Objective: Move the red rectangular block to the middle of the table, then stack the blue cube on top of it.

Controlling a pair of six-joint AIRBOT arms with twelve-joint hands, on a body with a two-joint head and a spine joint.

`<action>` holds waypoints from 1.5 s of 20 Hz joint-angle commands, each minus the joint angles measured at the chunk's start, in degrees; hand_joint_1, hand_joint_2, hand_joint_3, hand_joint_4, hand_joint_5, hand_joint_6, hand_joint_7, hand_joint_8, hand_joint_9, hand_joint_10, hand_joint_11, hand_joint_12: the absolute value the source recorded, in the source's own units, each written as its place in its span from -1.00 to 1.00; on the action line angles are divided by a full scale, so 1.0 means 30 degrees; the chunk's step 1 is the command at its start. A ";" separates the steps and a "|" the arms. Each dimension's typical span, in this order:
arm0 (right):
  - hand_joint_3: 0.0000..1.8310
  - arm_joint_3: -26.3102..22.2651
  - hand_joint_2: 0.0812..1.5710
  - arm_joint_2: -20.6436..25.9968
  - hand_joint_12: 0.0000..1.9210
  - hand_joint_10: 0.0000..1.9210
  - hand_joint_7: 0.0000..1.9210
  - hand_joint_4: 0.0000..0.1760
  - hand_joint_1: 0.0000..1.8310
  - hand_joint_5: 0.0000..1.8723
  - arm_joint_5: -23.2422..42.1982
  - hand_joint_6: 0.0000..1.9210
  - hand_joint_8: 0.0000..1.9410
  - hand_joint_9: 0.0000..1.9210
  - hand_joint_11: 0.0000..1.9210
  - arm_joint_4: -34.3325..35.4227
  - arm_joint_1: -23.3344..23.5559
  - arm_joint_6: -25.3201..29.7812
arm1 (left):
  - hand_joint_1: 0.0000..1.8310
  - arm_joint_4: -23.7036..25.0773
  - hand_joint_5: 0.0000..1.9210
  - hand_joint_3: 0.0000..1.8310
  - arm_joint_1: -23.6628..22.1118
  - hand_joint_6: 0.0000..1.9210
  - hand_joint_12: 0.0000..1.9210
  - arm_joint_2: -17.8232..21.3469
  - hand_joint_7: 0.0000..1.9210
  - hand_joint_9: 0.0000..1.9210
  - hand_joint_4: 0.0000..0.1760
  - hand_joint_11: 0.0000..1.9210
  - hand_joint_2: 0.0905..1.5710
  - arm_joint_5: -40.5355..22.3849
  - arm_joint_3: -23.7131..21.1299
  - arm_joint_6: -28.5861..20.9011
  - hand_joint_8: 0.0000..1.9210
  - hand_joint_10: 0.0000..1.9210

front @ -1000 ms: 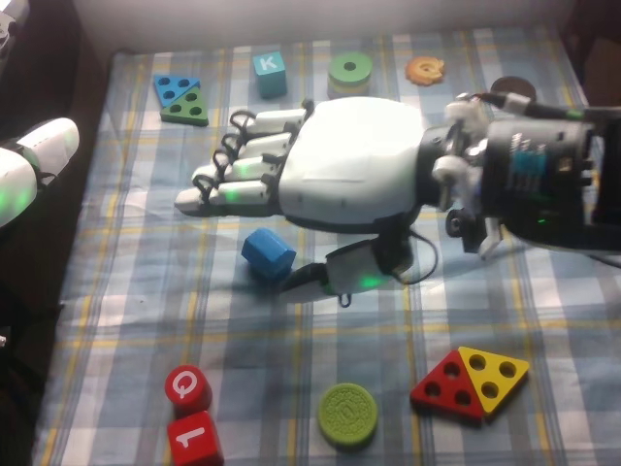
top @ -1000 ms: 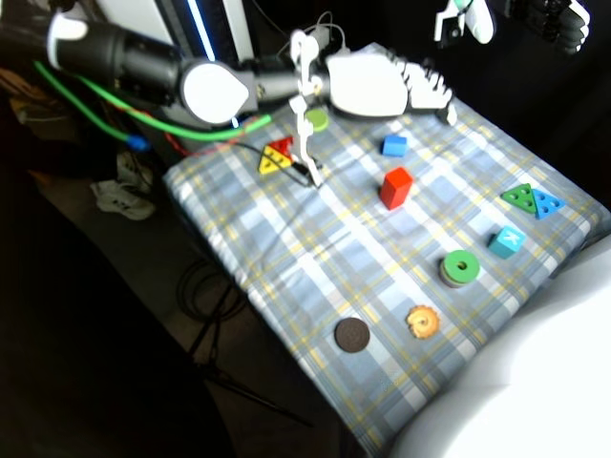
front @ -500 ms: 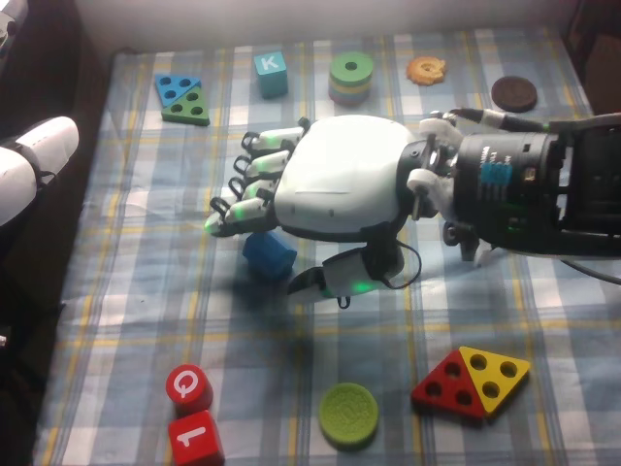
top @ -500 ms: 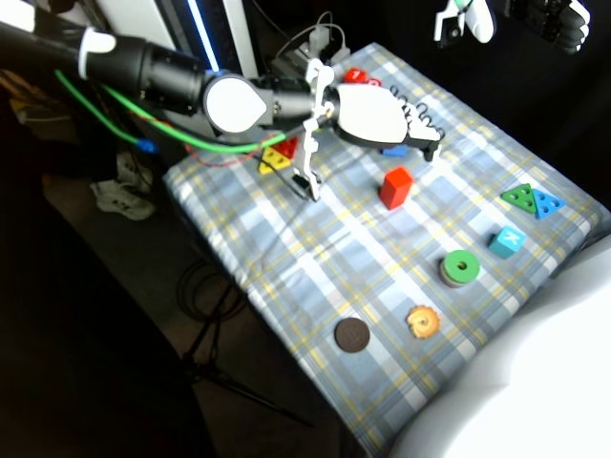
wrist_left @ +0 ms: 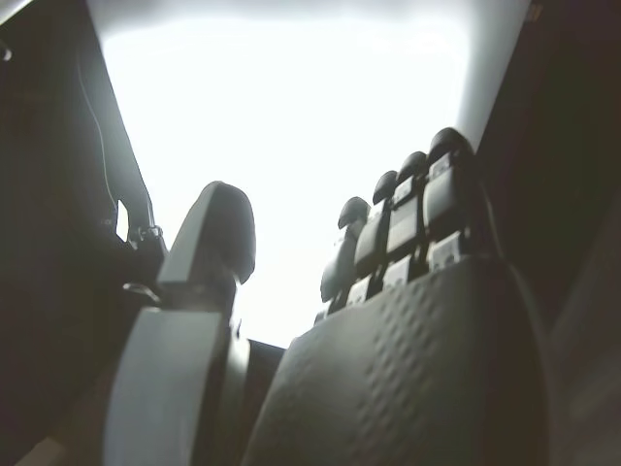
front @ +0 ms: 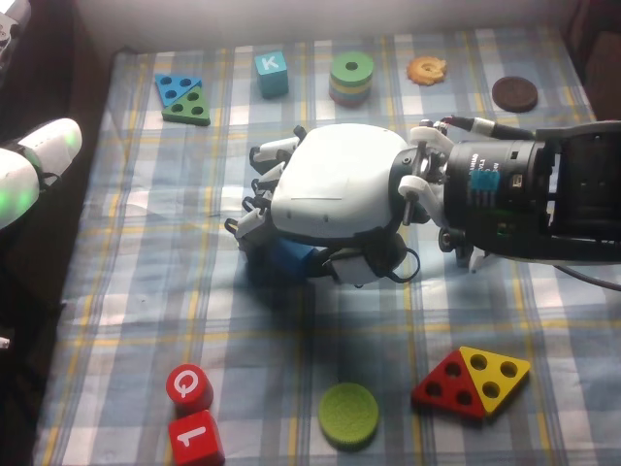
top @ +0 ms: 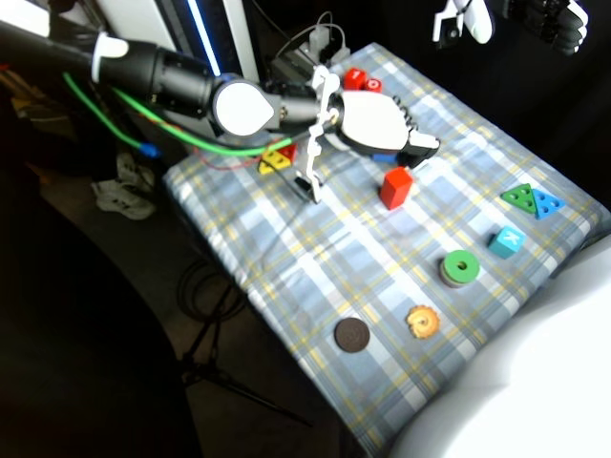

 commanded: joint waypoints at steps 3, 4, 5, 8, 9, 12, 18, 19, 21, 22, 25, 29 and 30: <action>-1.00 -0.0197 0.53 -0.0076 1.00 0.75 -0.13 -1.00 0.32 -0.18 0.1707 0.15 0.54 -0.43 -0.76 0.0350 0.0099 0.0015 | -0.05 0.0493 -0.96 -1.00 0.0066 -1.00 -1.00 -0.0038 -1.00 -1.00 0.00 -1.00 0.77 -0.2431 0.0065 -0.0289 -1.00 -1.00; -1.00 -0.0371 0.55 -0.0074 1.00 0.78 -0.16 -1.00 0.32 -0.21 0.1955 0.18 0.60 -0.46 -0.84 0.0350 0.0103 0.0015 | -0.04 0.0493 -0.97 -0.99 0.0074 -1.00 -1.00 -0.0038 -1.00 -1.00 -0.06 -1.00 0.77 -0.2433 0.0079 -0.0325 -1.00 -1.00; -1.00 -0.0614 0.56 0.0232 1.00 0.78 -0.18 -1.00 0.31 -0.23 0.2324 0.19 0.62 -0.49 -0.89 0.0354 0.0206 0.0015 | -0.03 0.0493 -0.97 -1.00 0.0076 -1.00 -1.00 -0.0038 -1.00 -1.00 -0.11 -1.00 0.77 -0.2444 0.0084 -0.0350 -1.00 -1.00; -1.00 -0.1360 0.55 0.1188 1.00 0.84 -0.17 -1.00 0.30 -0.21 0.3754 0.21 0.57 -0.49 -0.75 0.0545 0.0554 0.0017 | -0.05 0.0492 -0.97 -1.00 0.0095 -1.00 -1.00 -0.0038 -1.00 -1.00 -0.04 -1.00 0.77 -0.2460 0.0084 -0.0398 -1.00 -1.00; -1.00 -0.1599 0.55 0.1538 1.00 0.84 -0.17 -1.00 0.30 -0.20 0.4140 0.21 0.57 -0.48 -0.68 0.0608 0.0701 0.0017 | -0.05 0.0492 -0.97 -1.00 0.0097 -1.00 -1.00 -0.0038 -1.00 -1.00 -0.14 -1.00 0.77 -0.2460 0.0084 -0.0413 -1.00 -1.00; -1.00 -0.1958 0.56 0.2247 0.97 0.62 -0.20 -1.00 0.26 -0.21 0.5017 0.32 0.50 -0.47 -0.67 0.0860 0.1060 0.0069 | -0.05 0.0492 -0.96 -1.00 0.0114 -0.99 -1.00 -0.0040 -1.00 -1.00 -0.09 -1.00 0.77 -0.2460 0.0084 -0.0424 -1.00 -1.00; -1.00 -0.1817 0.54 0.3051 0.99 0.70 -0.17 -1.00 0.30 -0.19 0.5322 0.20 0.56 -0.38 -0.59 0.1193 0.1820 0.0363 | -0.09 0.0492 -0.97 -1.00 0.0133 -1.00 -1.00 -0.0071 -1.00 -1.00 -0.37 -1.00 0.78 -0.2383 0.0142 -0.0430 -1.00 -1.00; -1.00 -0.1748 0.51 0.3098 0.98 0.66 -0.12 -1.00 0.32 -0.14 0.5322 0.12 0.50 -0.33 -0.58 0.1315 0.1877 0.0363 | -0.08 0.0492 -0.97 -1.00 0.0133 -1.00 -1.00 -0.0084 -1.00 -1.00 -0.32 -1.00 0.78 -0.2374 0.0151 -0.0430 -1.00 -1.00; -1.00 -0.1649 0.54 0.3209 1.00 0.77 -0.20 -1.00 0.32 -0.14 0.5322 0.11 0.63 -0.39 -0.60 0.1470 0.1963 0.0363 | -0.06 0.0492 -0.97 -1.00 0.0133 -1.00 -1.00 -0.0090 -1.00 -1.00 -0.37 -1.00 0.78 -0.2351 0.0164 -0.0451 -1.00 -1.00; -1.00 -0.1536 0.55 0.3259 0.85 0.34 -0.24 -0.84 0.25 -0.13 0.5322 0.28 0.47 -0.33 -0.64 0.1643 0.2000 0.0363 | -0.04 0.0492 -0.96 -1.00 0.0133 -0.99 -1.00 -0.0101 -1.00 -1.00 -0.46 -1.00 0.77 -0.2343 0.0185 -0.0482 -1.00 -1.00; -1.00 -0.1210 0.64 0.3444 0.68 0.55 -0.42 -1.00 0.38 -0.28 0.5320 0.66 0.48 -0.40 -0.65 0.2073 0.2091 0.0495 | 0.01 0.0497 -0.94 -1.00 0.0133 -0.99 -1.00 -0.0162 -1.00 -1.00 -0.55 -1.00 0.75 -0.2269 0.0233 -0.0529 -1.00 -1.00; -0.98 -0.0744 0.75 0.3490 0.77 0.47 -0.65 -1.00 0.21 -0.29 0.5324 0.67 0.77 -0.88 -1.00 0.2079 0.2145 0.1381 | 0.03 0.0511 -0.94 -1.00 0.0133 -0.99 -1.00 -0.0241 -1.00 -1.00 -0.48 -1.00 0.75 -0.2207 0.0323 -0.0719 -1.00 -1.00; -1.00 -0.0658 0.62 0.3490 0.90 0.55 -0.38 -1.00 0.25 -0.19 0.5324 0.36 0.66 -0.55 -0.73 0.2081 0.2147 0.1501 | 0.03 0.0513 -0.93 -1.00 0.0133 -0.99 -1.00 -0.0258 -1.00 -1.00 -0.56 -1.00 0.75 -0.2190 0.0344 -0.0747 -1.00 -1.00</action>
